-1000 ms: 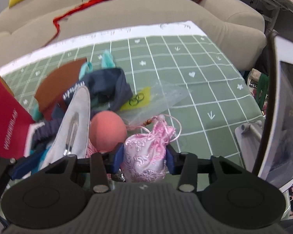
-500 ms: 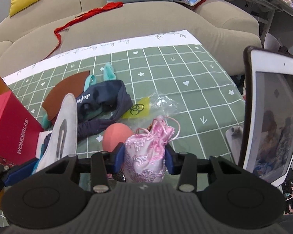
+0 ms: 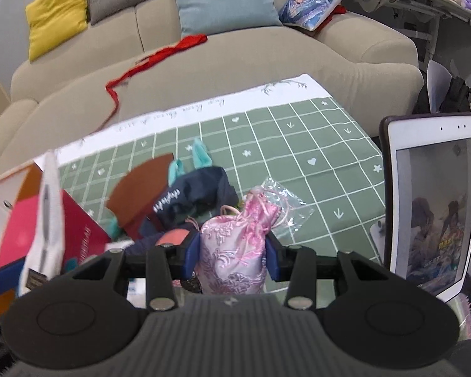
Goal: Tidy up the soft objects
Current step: 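Carry the white felt pouch and pink lace pouch in both grippers to the white box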
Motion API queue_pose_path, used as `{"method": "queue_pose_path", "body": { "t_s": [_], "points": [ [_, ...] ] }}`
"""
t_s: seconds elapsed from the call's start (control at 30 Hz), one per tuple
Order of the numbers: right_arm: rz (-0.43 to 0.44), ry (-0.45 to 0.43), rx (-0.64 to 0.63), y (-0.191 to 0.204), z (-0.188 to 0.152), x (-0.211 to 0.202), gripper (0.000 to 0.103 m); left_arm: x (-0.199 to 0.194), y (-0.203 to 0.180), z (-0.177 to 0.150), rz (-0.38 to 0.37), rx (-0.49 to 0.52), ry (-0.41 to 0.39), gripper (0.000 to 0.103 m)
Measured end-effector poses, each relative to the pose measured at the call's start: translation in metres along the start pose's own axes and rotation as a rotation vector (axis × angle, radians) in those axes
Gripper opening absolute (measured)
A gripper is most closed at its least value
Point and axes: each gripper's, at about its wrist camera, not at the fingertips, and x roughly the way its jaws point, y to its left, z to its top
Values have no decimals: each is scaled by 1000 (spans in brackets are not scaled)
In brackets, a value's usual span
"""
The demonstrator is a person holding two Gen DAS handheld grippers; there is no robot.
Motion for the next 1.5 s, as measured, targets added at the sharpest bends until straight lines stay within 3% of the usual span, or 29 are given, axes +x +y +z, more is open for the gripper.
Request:
{"method": "queue_pose_path", "body": {
  "t_s": [0.2,0.37,0.53,0.87,1.03,1.17,1.33,1.5],
  "points": [
    [-35,-41,-17,13,6,-17,43,-24,25,10,-2,-61,-50,59],
    [13,-123,-14,29,15,-51,43,-41,46,14,-2,-120,-84,59],
    [102,-225,-68,70,22,-92,43,-61,72,21,59,-182,-128,59],
    [336,-229,-269,183,8,-118,43,-96,137,15,238,-294,-196,60],
    [400,-183,-392,238,-9,-115,43,-114,181,4,267,-362,-202,60],
    [438,-122,-463,270,-21,-100,43,-118,215,-6,334,-422,-194,60],
    [452,-27,-521,303,-37,-68,42,-109,253,-20,282,-509,-152,60],
    [440,55,-559,325,-52,-40,43,-93,271,-33,359,-517,-85,60]
  ]
}}
